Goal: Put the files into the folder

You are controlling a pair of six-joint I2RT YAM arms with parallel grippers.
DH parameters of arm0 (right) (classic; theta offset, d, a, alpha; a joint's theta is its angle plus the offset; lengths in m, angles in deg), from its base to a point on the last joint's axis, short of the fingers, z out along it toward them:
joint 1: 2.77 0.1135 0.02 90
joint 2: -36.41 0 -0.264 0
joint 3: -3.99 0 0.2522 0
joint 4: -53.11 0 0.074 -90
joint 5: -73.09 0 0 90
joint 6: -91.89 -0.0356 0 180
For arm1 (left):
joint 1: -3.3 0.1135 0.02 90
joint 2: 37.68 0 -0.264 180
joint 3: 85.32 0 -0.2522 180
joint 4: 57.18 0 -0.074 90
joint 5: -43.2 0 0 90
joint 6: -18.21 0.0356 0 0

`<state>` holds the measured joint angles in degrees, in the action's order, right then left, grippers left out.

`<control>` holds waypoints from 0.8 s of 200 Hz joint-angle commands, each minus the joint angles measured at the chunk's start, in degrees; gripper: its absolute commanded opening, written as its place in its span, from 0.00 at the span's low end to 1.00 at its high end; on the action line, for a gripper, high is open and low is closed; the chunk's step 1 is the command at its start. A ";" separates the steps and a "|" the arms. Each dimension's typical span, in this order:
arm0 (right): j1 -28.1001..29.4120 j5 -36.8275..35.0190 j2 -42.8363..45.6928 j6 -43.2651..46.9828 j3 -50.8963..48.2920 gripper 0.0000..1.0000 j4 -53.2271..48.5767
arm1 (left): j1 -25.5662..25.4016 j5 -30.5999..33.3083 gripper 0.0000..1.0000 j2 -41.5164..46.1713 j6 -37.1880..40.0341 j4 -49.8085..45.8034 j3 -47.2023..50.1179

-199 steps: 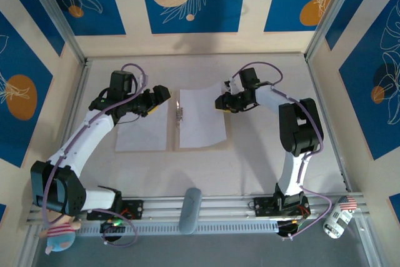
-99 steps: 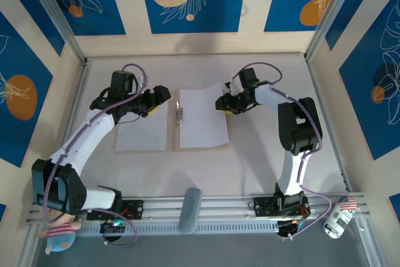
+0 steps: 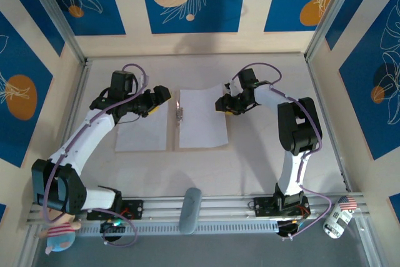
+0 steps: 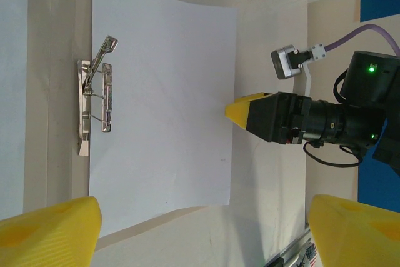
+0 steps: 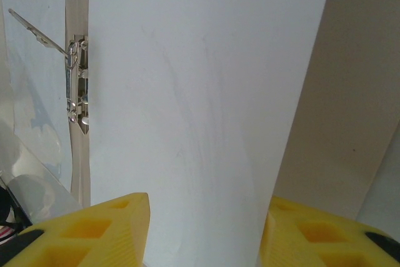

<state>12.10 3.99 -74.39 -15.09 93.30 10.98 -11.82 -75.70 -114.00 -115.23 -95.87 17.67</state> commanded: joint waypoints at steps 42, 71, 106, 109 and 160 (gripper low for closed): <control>-2.75 -1.84 7.23 0.26 3.17 0.65 -5.63 | -0.72 3.01 0.86 -0.92 3.39 -2.99 -1.24; -4.70 -1.87 12.00 0.03 3.75 0.67 -7.47 | -4.05 7.89 0.86 -2.47 6.40 -4.52 -3.64; -5.98 -1.41 19.26 -1.82 1.11 0.68 -6.09 | -11.41 17.03 0.85 -6.61 11.88 -6.35 -8.83; -6.10 -1.32 19.83 -1.99 0.64 0.67 -5.75 | -12.14 17.87 0.85 -7.06 12.37 -6.47 -9.29; -7.78 -1.48 29.83 -5.18 -8.05 0.67 -1.34 | -22.30 27.32 0.83 -18.43 16.68 -4.79 -16.37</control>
<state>5.30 1.72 -47.79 -18.08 89.06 8.30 -30.90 -54.81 -127.24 -102.16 -100.40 4.58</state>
